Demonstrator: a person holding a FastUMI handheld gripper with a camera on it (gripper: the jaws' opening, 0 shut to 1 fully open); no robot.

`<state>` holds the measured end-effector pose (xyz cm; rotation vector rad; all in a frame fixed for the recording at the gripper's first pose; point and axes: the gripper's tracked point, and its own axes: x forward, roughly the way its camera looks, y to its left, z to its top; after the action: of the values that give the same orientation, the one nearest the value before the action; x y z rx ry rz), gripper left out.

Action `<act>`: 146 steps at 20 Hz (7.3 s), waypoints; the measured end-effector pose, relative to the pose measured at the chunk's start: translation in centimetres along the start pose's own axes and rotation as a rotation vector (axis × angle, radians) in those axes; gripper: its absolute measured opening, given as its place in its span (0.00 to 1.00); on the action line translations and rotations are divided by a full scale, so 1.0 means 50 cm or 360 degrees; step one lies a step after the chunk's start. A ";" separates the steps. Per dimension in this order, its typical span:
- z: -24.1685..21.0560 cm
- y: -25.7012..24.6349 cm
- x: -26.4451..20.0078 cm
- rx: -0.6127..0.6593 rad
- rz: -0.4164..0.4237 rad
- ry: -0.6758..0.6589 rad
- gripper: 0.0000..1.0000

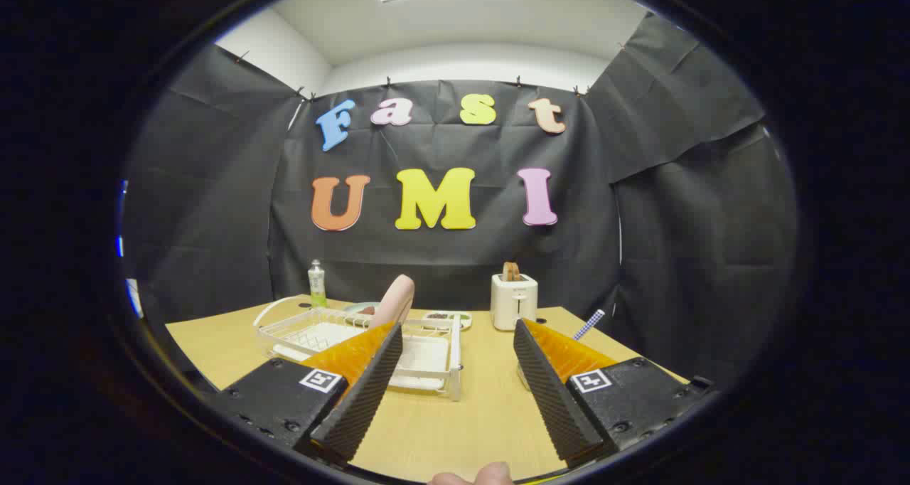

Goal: Take the plate from the dish rack, then take the spoon from the basket and place it into the plate.

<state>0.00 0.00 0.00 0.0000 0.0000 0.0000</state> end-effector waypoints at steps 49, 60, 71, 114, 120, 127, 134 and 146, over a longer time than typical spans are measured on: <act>0.106 0.198 0.420 -0.0015 0.0428 0.1065 1.00; -0.011 0.220 0.539 0.0103 0.0265 0.1557 0.95; -0.053 0.223 0.534 0.0129 0.0031 0.1766 0.41; -0.277 0.079 0.087 0.1007 0.0304 0.1758 0.33; -0.280 0.053 0.107 0.1046 0.0278 0.1739 0.42; -0.242 0.013 0.111 0.0832 0.0298 0.1530 0.56; -0.165 -0.106 0.099 0.0536 0.0147 0.1113 0.80; -0.060 -0.338 0.169 -0.0016 -0.0097 0.0392 1.00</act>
<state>8.44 -16.89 -2.98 -0.0103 0.2463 -0.0611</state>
